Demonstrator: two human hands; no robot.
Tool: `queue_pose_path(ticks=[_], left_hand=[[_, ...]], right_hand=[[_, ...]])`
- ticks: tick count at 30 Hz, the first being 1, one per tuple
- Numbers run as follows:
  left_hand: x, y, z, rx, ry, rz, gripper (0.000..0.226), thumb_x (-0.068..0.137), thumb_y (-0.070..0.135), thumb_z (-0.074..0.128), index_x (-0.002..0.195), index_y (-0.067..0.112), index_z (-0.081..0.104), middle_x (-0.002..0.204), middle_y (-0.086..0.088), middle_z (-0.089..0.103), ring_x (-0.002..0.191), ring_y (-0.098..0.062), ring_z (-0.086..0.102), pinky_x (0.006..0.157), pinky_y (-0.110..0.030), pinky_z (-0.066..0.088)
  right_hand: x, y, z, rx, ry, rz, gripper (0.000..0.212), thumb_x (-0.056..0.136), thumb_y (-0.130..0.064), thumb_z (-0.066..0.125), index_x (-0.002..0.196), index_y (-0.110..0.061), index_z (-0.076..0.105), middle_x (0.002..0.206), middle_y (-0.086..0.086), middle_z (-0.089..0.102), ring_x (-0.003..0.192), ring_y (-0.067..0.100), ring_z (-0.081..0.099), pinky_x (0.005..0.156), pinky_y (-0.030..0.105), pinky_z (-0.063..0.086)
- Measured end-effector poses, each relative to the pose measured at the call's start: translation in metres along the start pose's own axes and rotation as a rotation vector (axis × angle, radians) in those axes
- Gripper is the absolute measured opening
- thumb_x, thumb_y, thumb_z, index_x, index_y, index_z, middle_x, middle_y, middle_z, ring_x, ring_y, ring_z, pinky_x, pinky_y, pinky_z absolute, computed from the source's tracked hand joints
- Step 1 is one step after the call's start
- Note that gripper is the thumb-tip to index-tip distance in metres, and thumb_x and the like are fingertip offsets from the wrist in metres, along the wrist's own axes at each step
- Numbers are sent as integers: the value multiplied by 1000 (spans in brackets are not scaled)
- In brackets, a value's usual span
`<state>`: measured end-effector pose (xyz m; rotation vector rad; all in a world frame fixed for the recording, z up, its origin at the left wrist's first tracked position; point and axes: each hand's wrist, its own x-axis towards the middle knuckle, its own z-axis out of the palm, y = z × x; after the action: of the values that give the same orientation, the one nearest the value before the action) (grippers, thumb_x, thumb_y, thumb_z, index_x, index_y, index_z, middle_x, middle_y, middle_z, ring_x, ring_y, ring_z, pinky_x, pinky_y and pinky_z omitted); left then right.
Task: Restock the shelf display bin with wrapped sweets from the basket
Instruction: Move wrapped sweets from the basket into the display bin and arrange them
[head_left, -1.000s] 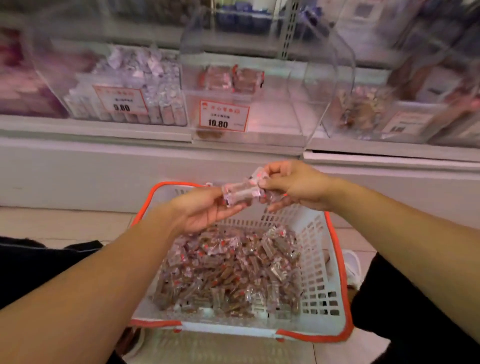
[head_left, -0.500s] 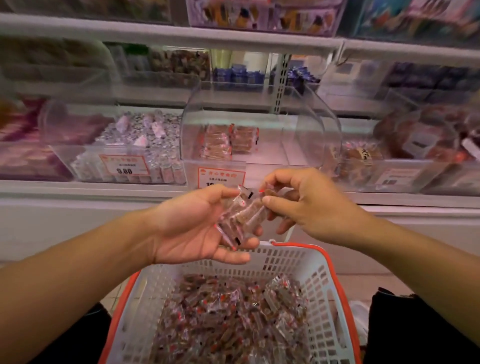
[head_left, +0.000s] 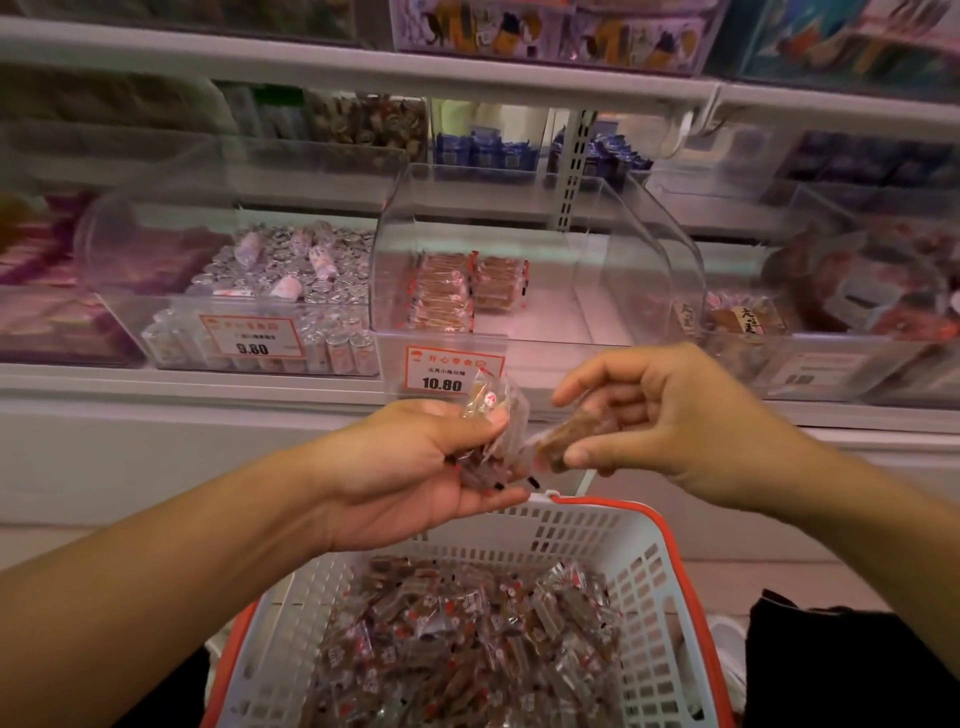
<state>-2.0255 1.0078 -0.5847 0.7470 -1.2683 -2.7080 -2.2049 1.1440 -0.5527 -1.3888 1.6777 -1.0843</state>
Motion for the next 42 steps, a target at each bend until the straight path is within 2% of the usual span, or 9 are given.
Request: queue_pose_path(ticks=[5, 8, 11, 20, 26, 29, 33, 37, 42], left_hand=[[-6, 0, 0, 47, -77, -29, 44, 85, 18, 61, 123, -4, 62, 121, -23, 66, 110, -36, 65, 94, -45, 54], [-11, 1, -1, 89, -152, -50, 38, 90, 21, 58, 121, 1, 65, 126, -24, 63, 114, -42, 62, 91, -46, 56], [-12, 0, -2, 135, -153, -50, 34, 89, 22, 59, 114, 1, 68, 114, -22, 68, 103, -37, 68, 83, -39, 59], [-10, 9, -2, 467, -167, -30, 53, 70, 6, 75, 119, 11, 53, 90, -2, 69, 83, -16, 67, 63, -22, 56], [-10, 37, 6, 516, -145, 87, 41, 74, 27, 73, 110, 13, 59, 93, -8, 70, 77, -16, 68, 54, -20, 52], [-9, 66, 0, 706, 195, 371, 35, 82, 53, 62, 98, 22, 63, 90, 2, 73, 72, -11, 71, 52, -24, 53], [-9, 97, -44, 1545, 945, 846, 39, 90, 56, 52, 68, 25, 56, 56, 6, 57, 51, -10, 54, 50, -26, 39], [1, 90, -72, 1688, 805, 530, 55, 92, 58, 47, 57, 17, 61, 51, 2, 58, 53, -14, 56, 55, -28, 44], [13, 85, -73, 1686, 726, 634, 42, 97, 36, 41, 64, 15, 55, 72, -7, 68, 66, -25, 59, 64, -34, 46]], right_hand=[[6, 10, 23, -176, 162, -102, 55, 75, -8, 80, 125, -26, 66, 115, -3, 64, 95, 9, 68, 87, 28, 57], [4, 14, 31, -265, 22, -102, 68, 88, -15, 70, 148, -34, 42, 149, -19, 41, 133, -1, 44, 108, 33, 44], [0, 17, 38, -250, -133, -91, 73, 97, -23, 59, 155, -42, 17, 156, -23, 32, 140, -5, 33, 117, 31, 33], [5, -1, 32, -241, -7, -128, 53, 70, -17, 89, 117, -24, 65, 107, -8, 70, 101, 11, 67, 90, 37, 54], [18, -25, 15, -285, -34, -144, 31, 72, -9, 86, 98, -13, 69, 88, 6, 72, 79, 27, 69, 75, 46, 57], [47, -38, -11, -219, 131, -53, 33, 68, -24, 87, 96, -21, 71, 88, 0, 75, 78, 17, 71, 73, 31, 60], [120, -29, -49, -376, 282, 165, 27, 71, -31, 86, 90, -17, 72, 80, -2, 74, 74, 9, 67, 60, 22, 53], [181, 4, -44, -657, 143, 442, 30, 71, -26, 87, 90, -13, 68, 98, 8, 69, 84, 19, 65, 62, 29, 54], [216, 28, -19, -594, 192, 446, 42, 68, -12, 88, 105, -11, 70, 105, 7, 70, 98, 25, 66, 85, 37, 58]])
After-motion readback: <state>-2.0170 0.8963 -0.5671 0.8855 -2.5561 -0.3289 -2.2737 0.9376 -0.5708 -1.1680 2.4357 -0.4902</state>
